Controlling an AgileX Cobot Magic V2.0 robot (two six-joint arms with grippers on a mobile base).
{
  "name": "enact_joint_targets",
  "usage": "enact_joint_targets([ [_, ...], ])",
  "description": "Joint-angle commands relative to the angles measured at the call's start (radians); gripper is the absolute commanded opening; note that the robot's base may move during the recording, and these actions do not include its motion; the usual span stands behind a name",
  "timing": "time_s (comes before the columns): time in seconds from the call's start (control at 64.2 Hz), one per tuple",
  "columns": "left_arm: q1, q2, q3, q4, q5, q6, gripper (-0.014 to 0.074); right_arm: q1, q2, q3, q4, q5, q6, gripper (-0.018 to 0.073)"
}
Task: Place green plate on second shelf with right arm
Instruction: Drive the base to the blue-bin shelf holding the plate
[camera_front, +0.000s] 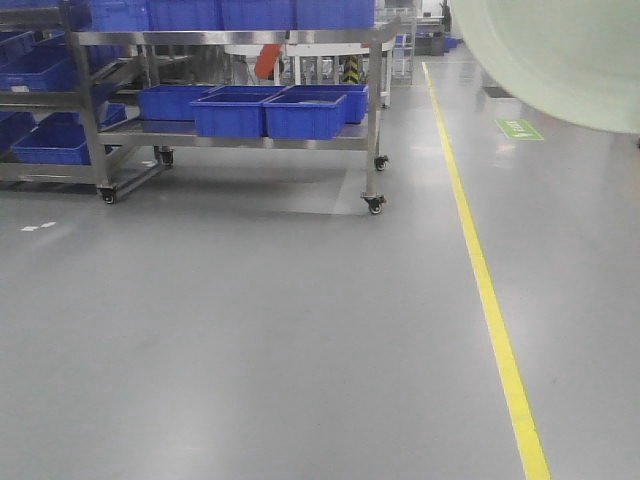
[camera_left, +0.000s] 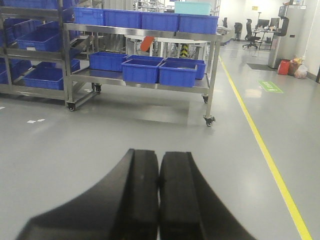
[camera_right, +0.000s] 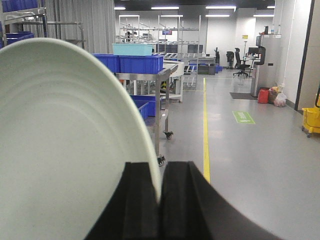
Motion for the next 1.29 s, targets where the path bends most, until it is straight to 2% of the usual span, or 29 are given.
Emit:
enact_joint_targets([
  [0.0, -0.004, -0.017, 0.041, -0.003, -0.083, -0.004, 0.0131, -0.005, -0.006, -0.031, 0.008, -0.11, 0.003, 0.0032],
  [1.278, -0.004, -0.017, 0.041, -0.003, -0.083, -0.004, 0.0131, -0.005, -0.005, -0.031, 0.008, -0.11, 0.003, 0.0032],
])
